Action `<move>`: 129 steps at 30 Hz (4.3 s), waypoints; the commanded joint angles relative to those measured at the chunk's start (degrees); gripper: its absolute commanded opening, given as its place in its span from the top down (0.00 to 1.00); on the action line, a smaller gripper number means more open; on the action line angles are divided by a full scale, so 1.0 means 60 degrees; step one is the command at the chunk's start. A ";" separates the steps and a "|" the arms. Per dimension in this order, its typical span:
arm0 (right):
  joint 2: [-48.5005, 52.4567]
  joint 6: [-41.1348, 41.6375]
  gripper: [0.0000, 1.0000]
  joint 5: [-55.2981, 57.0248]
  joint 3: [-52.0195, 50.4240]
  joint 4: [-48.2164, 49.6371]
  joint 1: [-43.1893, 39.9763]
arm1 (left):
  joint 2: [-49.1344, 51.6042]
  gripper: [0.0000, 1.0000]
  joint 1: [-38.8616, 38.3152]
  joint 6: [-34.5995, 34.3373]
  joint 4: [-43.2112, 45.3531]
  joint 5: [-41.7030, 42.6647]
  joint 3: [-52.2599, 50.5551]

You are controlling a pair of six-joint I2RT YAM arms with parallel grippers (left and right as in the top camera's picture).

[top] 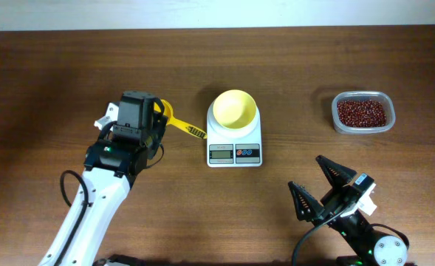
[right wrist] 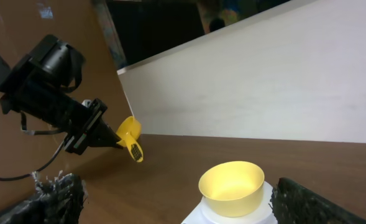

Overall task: Scoop item into bowl and weigh 50g on scale
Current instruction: 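Lift the scoop with the left gripper, handle toward the scale, then reach the right gripper to the scoop handle near the scale, then grasp the scoop handle with the right gripper, release with left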

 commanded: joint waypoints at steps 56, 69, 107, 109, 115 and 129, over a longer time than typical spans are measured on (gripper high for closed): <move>1.2360 0.3311 0.36 0.1738 0.4539 0.5136 0.4517 | -0.0109 1.00 -0.1271 -0.0499 0.1144 0.2058 -0.0018; 1.2360 0.4149 0.59 0.1861 0.4539 0.5122 0.4517 | 0.0463 1.00 -0.2171 -0.0852 0.1676 0.1821 -0.0018; 1.2360 0.4149 0.77 0.1545 0.4535 0.5045 0.4517 | 0.0495 1.00 -0.2463 -0.0841 0.1770 0.2251 -0.0018; 1.2360 0.4149 0.78 0.1548 0.4535 0.5023 0.4517 | 0.0495 1.00 -0.2455 -0.0841 0.1770 0.2222 -0.0018; 1.2360 0.4149 0.83 0.1545 0.4535 0.5020 0.4517 | 0.0495 1.00 -0.2455 -0.0841 0.1730 0.2069 -0.0018; 1.2360 0.4149 0.91 0.1545 0.4535 0.5020 0.4517 | 0.0495 1.00 -0.2455 -0.0841 0.1559 0.2065 -0.0018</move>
